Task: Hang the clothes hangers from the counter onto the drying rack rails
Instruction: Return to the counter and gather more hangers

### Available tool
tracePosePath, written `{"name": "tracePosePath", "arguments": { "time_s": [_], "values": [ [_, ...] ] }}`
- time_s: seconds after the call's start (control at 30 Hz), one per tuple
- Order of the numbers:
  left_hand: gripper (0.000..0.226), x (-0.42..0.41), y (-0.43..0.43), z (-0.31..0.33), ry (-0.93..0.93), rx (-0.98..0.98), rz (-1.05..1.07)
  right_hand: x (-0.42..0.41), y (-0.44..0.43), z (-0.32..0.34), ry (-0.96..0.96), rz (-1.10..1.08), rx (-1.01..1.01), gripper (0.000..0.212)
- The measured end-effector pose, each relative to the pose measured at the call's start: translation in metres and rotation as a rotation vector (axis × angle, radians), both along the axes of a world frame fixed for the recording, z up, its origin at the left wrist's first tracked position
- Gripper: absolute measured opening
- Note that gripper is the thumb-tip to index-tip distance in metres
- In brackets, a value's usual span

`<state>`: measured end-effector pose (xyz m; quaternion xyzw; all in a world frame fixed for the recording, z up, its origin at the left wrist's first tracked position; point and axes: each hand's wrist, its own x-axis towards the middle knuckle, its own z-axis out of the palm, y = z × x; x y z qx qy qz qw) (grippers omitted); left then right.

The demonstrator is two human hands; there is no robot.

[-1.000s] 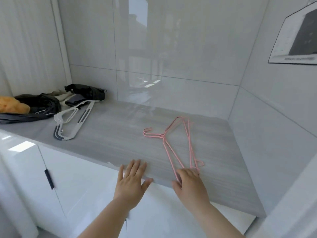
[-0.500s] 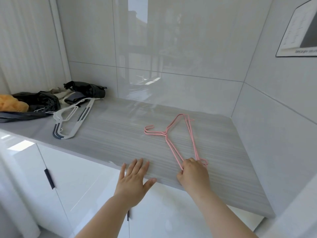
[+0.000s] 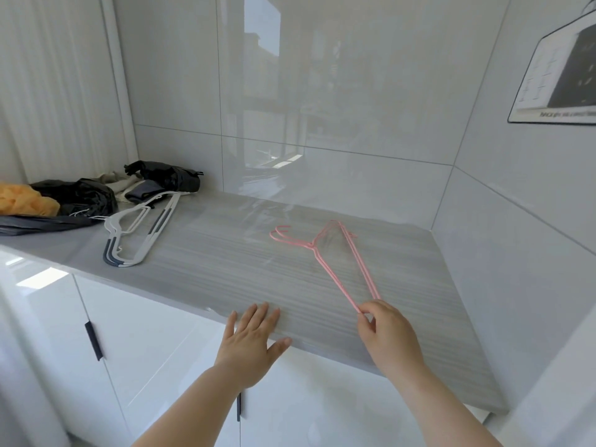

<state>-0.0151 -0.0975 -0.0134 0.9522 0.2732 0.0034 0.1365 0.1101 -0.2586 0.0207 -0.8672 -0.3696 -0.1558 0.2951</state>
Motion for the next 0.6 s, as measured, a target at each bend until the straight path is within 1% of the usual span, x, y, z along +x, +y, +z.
{"name": "tracePosePath", "arguments": {
  "time_s": [0.03, 0.1, 0.13, 0.17, 0.23, 0.3, 0.4, 0.47, 0.53, 0.57, 0.6],
  "values": [
    [0.116, 0.001, -0.001, 0.005, -0.029, -0.055, 0.017, 0.001, -0.001, 0.003, 0.064, 0.009, -0.031, 0.013],
    [0.064, 0.006, -0.006, 0.021, -0.14, -0.2, 0.061, -0.001, -0.001, 0.004, 0.065, 0.033, -0.006, 0.014],
    [0.05, 0.011, -0.009, 0.03, -0.22, -0.307, 0.077, -0.005, 0.0, 0.002, -0.007, 0.036, 0.041, 0.015],
    [0.04, 0.018, -0.014, 0.037, -0.311, -0.473, 0.091, -0.01, 0.001, -0.002, -0.047, 0.029, 0.063, 0.016],
    [0.019, 0.032, -0.028, 0.05, -0.445, -0.82, 0.121, -0.018, 0.002, -0.012, -0.124, 0.035, 0.024, 0.024],
    [0.023, 0.049, -0.036, 0.051, -0.517, -1.011, 0.186, -0.024, 0.004, -0.023, -0.125, 0.033, -0.037, 0.027],
    [0.025, 0.066, -0.04, 0.043, -0.556, -1.162, 0.324, -0.028, 0.004, -0.031, -0.178, 0.055, -0.069, 0.027],
    [0.022, 0.069, -0.04, 0.039, -0.573, -1.26, 0.405, -0.025, 0.004, -0.035, -0.196, 0.084, -0.063, 0.025],
    [0.009, 0.069, -0.039, 0.038, -0.578, -1.304, 0.441, -0.019, 0.0, -0.039, -0.197, 0.134, 0.012, 0.024],
    [0.01, 0.068, -0.037, 0.038, -0.584, -1.315, 0.445, -0.015, -0.002, -0.037, -0.187, 0.159, 0.077, 0.024],
    [0.017, 0.068, -0.035, 0.038, -0.589, -1.319, 0.444, -0.011, -0.003, -0.036, -0.18, 0.169, 0.145, 0.024]
  ]
}}
